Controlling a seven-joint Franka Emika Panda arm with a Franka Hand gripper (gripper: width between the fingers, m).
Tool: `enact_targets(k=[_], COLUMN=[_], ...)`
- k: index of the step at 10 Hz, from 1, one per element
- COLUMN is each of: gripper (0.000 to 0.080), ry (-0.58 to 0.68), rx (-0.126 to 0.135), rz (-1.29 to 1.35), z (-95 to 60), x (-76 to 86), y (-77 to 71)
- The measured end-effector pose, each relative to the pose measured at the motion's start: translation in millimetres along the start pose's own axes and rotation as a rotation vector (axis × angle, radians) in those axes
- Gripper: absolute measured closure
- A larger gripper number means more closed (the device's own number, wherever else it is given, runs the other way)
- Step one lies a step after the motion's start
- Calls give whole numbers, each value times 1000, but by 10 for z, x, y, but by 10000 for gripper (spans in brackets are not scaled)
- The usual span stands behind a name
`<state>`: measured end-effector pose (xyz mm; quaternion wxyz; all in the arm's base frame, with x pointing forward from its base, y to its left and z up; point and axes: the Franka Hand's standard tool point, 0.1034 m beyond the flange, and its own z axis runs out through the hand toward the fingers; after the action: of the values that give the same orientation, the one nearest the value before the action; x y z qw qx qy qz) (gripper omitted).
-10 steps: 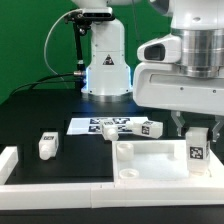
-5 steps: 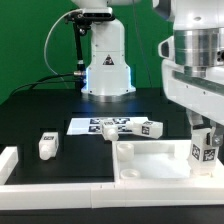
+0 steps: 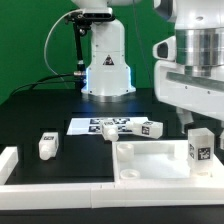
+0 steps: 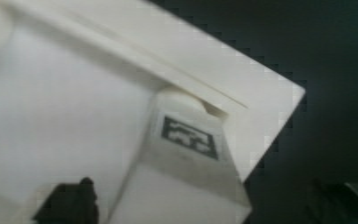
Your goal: Assemble one leg
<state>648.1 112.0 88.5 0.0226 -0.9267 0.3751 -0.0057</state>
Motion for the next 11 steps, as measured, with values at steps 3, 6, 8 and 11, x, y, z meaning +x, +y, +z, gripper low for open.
enact_targets(k=[3,6,8,11], gripper=[157,150,150,508], ry=[11,60,67,66], rx=[5,-26,-10,-6], rz=[-274,-746,-735,-616], z=[56,82,104,109], x=[-27,-18,-34,-26], y=[-12,-43,-52,-38])
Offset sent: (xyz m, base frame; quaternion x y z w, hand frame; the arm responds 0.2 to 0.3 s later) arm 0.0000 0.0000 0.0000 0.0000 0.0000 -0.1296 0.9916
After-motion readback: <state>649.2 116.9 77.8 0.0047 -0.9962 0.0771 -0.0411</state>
